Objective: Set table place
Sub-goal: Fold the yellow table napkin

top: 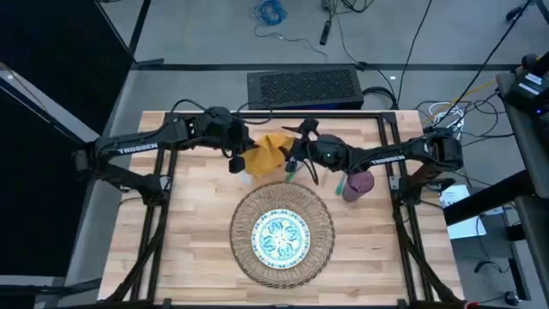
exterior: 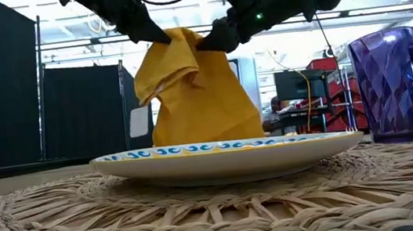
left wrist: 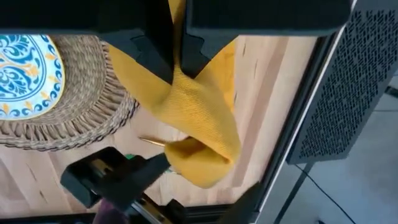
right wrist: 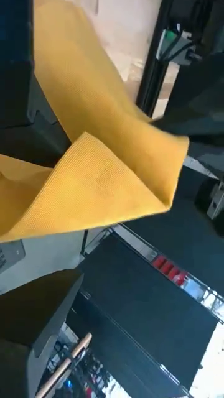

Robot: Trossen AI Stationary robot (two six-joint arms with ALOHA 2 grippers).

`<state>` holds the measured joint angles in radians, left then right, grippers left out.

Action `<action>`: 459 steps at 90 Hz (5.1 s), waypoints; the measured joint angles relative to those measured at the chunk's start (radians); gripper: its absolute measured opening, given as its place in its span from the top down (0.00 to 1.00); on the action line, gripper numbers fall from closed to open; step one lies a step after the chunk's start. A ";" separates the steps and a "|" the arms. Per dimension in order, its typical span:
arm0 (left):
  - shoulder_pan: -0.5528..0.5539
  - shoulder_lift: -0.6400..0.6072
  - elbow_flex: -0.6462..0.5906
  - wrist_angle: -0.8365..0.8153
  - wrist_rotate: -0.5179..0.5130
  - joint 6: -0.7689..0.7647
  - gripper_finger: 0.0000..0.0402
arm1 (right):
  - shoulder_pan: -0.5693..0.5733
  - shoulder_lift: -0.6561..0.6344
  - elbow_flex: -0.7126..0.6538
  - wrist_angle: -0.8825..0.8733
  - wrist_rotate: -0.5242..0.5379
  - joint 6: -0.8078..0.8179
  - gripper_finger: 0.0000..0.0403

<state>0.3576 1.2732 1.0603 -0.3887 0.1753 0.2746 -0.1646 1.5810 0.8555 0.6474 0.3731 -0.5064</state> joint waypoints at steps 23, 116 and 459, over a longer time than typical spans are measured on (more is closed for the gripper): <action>0.002 0.000 0.000 -0.051 -0.036 0.020 1.00 | 0.010 0.000 0.000 -0.089 0.085 -0.010 0.35; 0.002 0.000 0.000 -0.037 -0.033 0.010 1.00 | 0.006 -0.002 0.103 -0.003 0.066 0.073 0.35; -0.011 -0.082 0.000 -0.184 -0.179 -0.005 1.00 | 0.008 0.027 0.249 -0.336 -0.087 0.438 0.54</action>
<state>0.3462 1.1908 1.0603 -0.5728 -0.0040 0.2691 -0.1570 1.6085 1.1042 0.3119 0.2861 -0.0681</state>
